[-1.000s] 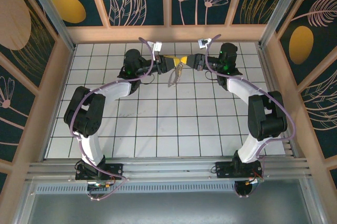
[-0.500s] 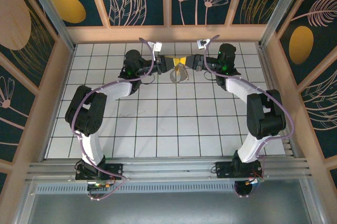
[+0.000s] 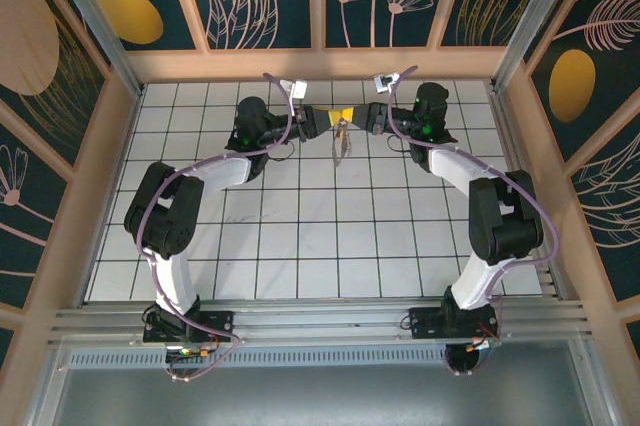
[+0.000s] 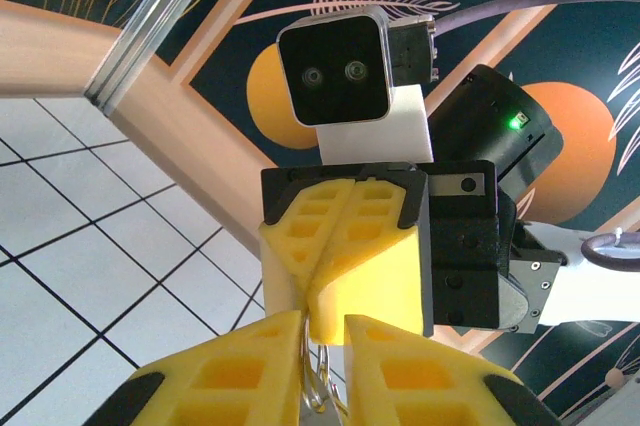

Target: Put the keys on the keyring

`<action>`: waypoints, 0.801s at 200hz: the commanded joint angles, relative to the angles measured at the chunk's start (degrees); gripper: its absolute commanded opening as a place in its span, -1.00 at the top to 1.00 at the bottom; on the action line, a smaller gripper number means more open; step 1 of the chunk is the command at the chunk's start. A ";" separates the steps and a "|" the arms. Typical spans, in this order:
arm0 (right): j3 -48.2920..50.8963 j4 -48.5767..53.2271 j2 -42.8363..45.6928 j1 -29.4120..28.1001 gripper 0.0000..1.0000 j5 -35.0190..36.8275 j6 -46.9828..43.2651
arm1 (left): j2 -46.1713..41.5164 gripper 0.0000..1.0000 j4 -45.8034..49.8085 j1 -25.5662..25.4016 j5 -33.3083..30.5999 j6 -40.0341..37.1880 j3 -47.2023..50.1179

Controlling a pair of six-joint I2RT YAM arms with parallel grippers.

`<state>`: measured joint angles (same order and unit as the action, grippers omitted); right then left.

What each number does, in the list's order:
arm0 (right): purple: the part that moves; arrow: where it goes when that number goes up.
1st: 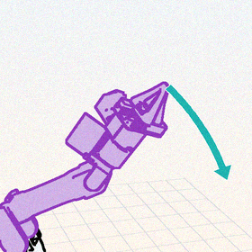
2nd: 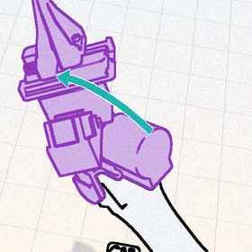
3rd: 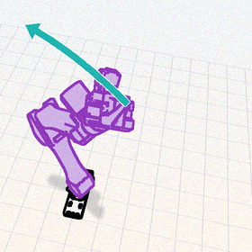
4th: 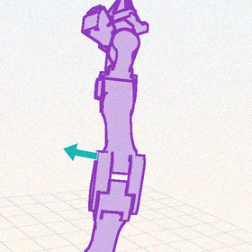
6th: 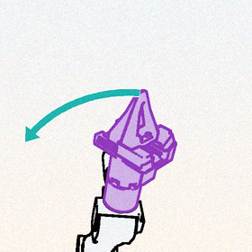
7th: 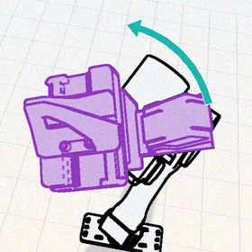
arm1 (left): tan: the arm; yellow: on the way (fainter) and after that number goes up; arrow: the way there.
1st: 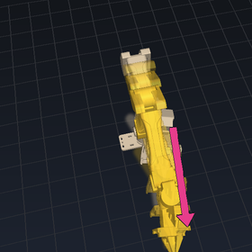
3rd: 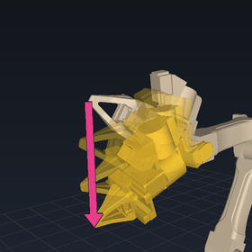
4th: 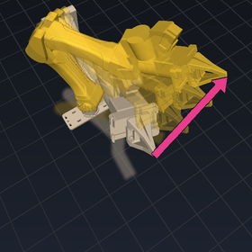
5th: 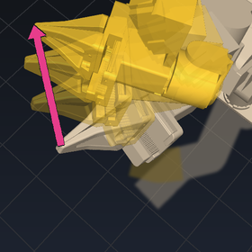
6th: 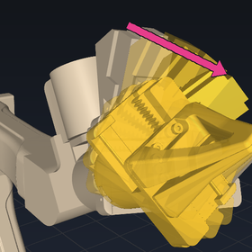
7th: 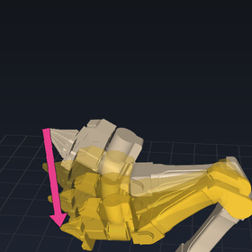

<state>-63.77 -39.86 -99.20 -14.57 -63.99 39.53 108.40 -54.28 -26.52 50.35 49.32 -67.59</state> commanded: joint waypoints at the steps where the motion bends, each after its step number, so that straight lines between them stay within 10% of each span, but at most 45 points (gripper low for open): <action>1: -0.66 -2.76 -0.82 0.15 1.00 1.75 0.44 | 0.10 0.67 -4.96 -0.90 2.19 0.63 0.35; 140: 0.16 -3.68 0.40 0.15 1.00 2.29 1.69 | -0.20 1.00 -9.03 -2.22 -0.90 3.11 1.78; 160: 1.53 -3.70 2.41 1.01 0.49 4.04 1.76 | -0.95 1.00 -11.39 -2.22 -4.37 4.88 3.36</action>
<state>-63.57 -41.91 -99.18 -14.48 -63.35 40.80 108.42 -58.04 -27.09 47.59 51.57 -65.95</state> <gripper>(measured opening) 0.154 0.057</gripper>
